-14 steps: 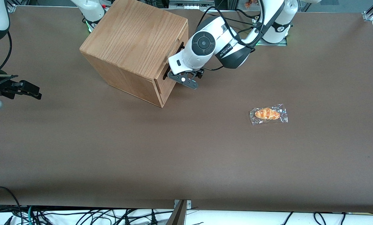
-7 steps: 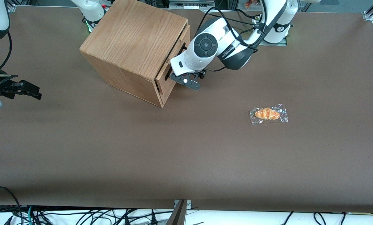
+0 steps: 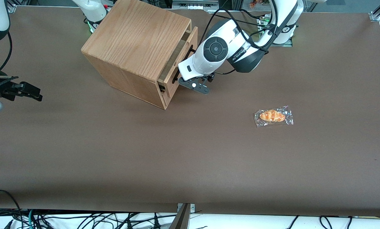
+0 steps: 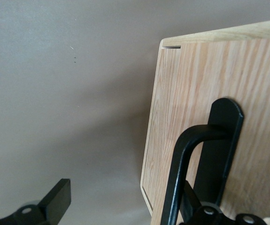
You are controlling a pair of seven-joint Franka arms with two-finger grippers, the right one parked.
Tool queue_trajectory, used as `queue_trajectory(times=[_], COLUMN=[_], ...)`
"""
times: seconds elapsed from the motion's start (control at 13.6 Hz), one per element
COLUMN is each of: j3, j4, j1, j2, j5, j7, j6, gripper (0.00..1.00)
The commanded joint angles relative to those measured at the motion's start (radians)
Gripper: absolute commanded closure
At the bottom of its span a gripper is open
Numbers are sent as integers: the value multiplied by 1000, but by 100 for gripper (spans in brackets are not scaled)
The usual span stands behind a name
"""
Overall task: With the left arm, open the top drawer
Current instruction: 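Pull the black handle outward with the left gripper, sliding the drawer open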
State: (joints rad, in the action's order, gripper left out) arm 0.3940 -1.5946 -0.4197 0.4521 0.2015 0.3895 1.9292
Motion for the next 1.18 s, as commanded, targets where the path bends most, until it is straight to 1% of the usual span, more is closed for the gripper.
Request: queue_trajectory(times=[0.0,1.11], j3=[-1,-1], j4=[-25,-53], j1=[13,55], j2=[-33,-47], j5=[-28,-28], j7=[-24,-26], j6=[-19,-30], gripper=[0,0])
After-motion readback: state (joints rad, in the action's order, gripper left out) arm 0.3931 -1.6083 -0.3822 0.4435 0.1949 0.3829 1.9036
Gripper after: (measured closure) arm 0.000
